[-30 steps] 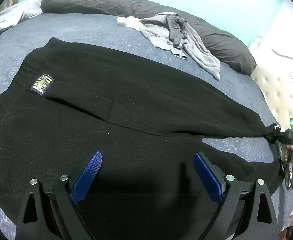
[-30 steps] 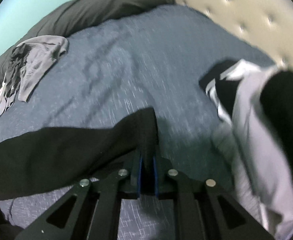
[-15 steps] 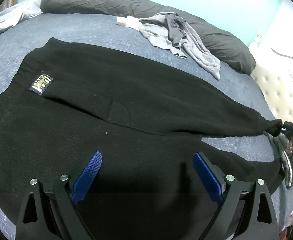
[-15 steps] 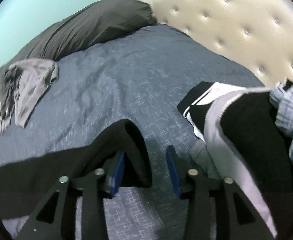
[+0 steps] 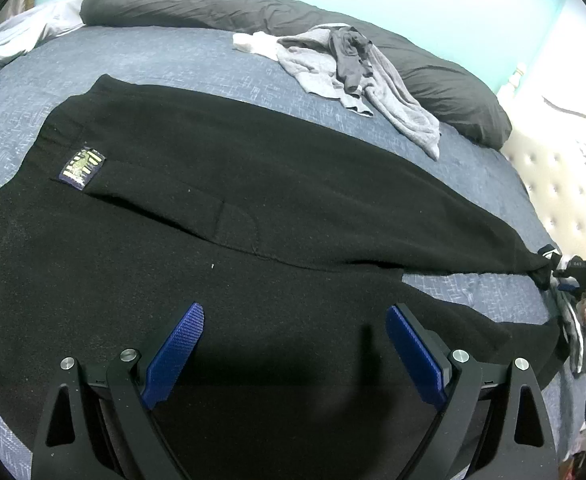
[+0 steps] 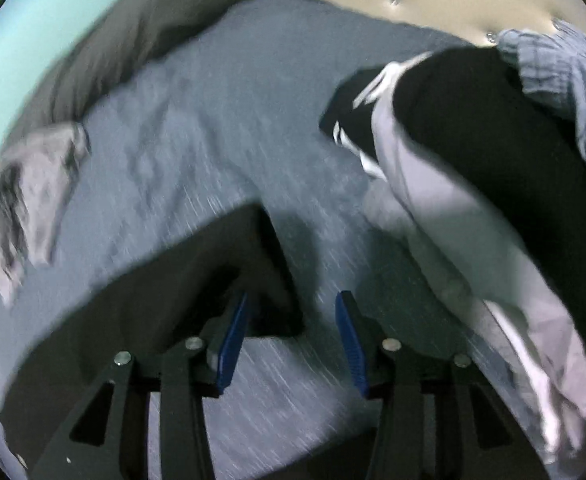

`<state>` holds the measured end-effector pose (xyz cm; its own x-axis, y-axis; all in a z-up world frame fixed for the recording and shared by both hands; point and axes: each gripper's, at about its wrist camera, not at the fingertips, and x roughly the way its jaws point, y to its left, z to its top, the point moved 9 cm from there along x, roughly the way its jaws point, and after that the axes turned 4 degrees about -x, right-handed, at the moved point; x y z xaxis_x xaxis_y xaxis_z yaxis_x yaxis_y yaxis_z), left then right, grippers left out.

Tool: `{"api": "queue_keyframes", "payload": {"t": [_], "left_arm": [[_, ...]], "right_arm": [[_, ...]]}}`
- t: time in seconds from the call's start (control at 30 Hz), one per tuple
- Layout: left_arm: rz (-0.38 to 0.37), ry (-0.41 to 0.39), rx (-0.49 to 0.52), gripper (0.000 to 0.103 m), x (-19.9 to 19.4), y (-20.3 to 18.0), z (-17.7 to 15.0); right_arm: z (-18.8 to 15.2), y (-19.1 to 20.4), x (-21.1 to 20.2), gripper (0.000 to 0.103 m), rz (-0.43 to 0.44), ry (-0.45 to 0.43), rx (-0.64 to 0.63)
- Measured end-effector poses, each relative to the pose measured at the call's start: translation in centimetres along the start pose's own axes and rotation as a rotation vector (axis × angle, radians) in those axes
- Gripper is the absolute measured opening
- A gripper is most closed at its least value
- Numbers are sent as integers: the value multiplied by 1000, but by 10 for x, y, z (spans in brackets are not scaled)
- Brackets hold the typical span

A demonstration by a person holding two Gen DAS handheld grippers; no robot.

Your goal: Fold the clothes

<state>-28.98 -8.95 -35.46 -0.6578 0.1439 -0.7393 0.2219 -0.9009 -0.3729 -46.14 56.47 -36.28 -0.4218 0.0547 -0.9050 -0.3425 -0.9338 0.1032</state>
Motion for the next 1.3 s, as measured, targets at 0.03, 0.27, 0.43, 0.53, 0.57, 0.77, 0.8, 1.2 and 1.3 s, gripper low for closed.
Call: {"api": "queue_keyframes", "payload": {"t": [0.03, 0.27, 0.43, 0.53, 0.57, 0.77, 0.8, 1.2, 1.3], "left_arm": [[0, 0, 1, 95, 0, 0, 0], [0, -1, 2, 95, 0, -1, -1], [1, 1, 2, 95, 1, 0, -1], [1, 3, 3, 95, 1, 0, -1], [0, 3, 2, 95, 1, 1, -1], [1, 4, 2, 95, 1, 1, -2], [2, 3, 3, 95, 1, 1, -2], [0, 1, 3, 95, -1, -1, -3], [-4, 1, 7, 95, -2, -3, -3]], "right_arm": [[-2, -1, -2, 45, 3, -2, -2], [1, 8, -14, 46, 102, -52, 17], [9, 31, 3, 48, 174, -24, 50], [16, 41, 15, 48, 177, -25, 59], [17, 44, 20, 48, 178, -23, 60], [19, 33, 39, 16, 125, -7, 120], [19, 33, 40, 10, 128, -9, 120], [71, 87, -82, 4, 425, -411, -62], [58, 73, -56, 4, 348, -321, -63]]}}
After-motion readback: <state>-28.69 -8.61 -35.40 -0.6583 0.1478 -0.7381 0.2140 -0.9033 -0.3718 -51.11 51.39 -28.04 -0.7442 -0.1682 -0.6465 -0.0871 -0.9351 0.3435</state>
